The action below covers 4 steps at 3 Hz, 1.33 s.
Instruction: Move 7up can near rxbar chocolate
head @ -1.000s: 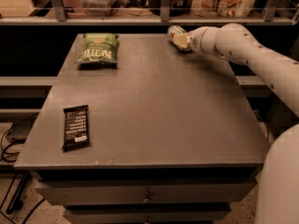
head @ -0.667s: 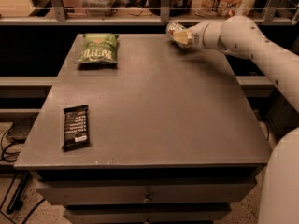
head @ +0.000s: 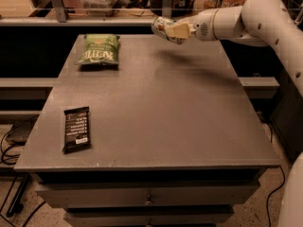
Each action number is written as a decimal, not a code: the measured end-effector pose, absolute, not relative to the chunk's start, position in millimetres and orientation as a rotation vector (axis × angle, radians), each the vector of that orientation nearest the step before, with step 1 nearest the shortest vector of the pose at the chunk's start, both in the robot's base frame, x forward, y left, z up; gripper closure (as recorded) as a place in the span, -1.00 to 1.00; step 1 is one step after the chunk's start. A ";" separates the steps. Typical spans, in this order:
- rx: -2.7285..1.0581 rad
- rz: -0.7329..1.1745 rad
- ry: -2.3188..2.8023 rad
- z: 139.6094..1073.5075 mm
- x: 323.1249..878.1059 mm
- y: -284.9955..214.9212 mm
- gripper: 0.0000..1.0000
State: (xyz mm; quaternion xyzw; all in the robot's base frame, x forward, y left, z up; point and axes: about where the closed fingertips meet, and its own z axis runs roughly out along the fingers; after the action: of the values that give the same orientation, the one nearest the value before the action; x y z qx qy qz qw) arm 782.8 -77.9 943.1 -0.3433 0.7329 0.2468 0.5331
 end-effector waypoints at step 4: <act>-1.161 0.731 1.727 919.7 686.7 -17.4 1.00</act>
Offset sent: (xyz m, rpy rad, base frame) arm -0.0136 0.0254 -0.0243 -0.0945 0.0640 0.1171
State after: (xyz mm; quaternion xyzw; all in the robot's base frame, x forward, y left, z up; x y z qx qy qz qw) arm 686.7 -17.4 919.7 -0.4698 0.6988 0.2958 0.4510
